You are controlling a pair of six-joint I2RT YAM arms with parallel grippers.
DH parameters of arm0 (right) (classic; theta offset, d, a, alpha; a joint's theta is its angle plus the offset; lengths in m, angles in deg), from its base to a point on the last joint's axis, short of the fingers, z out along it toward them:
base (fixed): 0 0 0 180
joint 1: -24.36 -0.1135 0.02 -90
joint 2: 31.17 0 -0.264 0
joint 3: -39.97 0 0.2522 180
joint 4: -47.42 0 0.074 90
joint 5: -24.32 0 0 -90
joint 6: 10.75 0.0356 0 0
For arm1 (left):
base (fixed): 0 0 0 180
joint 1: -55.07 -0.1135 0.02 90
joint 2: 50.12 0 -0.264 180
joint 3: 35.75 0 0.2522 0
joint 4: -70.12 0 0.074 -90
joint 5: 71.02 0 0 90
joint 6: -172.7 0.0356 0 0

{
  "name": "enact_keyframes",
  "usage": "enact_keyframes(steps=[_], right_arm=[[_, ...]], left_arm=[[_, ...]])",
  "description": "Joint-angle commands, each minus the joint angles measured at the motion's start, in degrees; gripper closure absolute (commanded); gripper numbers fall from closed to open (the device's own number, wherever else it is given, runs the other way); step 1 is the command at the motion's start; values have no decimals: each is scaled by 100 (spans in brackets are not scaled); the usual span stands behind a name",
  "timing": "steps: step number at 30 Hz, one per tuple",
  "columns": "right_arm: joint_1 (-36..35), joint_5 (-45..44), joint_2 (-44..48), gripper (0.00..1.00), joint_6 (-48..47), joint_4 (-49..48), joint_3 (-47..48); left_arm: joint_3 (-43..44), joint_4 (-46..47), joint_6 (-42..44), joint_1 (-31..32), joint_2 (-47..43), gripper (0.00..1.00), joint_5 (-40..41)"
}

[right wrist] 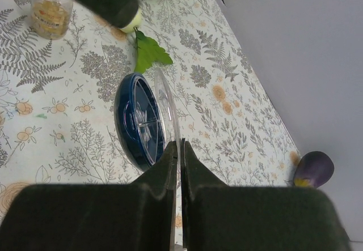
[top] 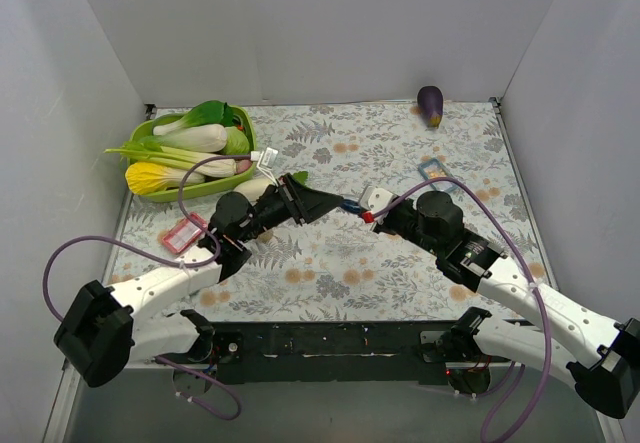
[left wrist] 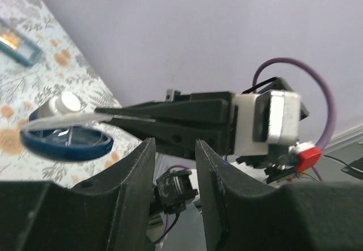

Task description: Sort the pills into containers

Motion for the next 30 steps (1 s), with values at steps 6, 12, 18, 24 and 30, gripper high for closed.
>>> enact_keyframes(steps=[6, 12, 18, 24, 30], right_arm=[[27, 7, 29, 99, -52, -360, 99], [27, 7, 55, 99, 18, -386, 126], [167, 16, 29, 99, 141, -351, 292], [238, 77, -15, 99, 264, -263, 319], [308, 77, -50, 99, 291, -324, 161]], left_arm=[[401, 487, -193, 5, 674, 70, 89], [103, 462, -168, 5, 894, 70, 44], [-416, 391, -79, -30, 1026, 71, 194], [-575, 348, -80, -100, 1360, 71, 211], [-355, 84, 78, -179, 1299, 67, 107]])
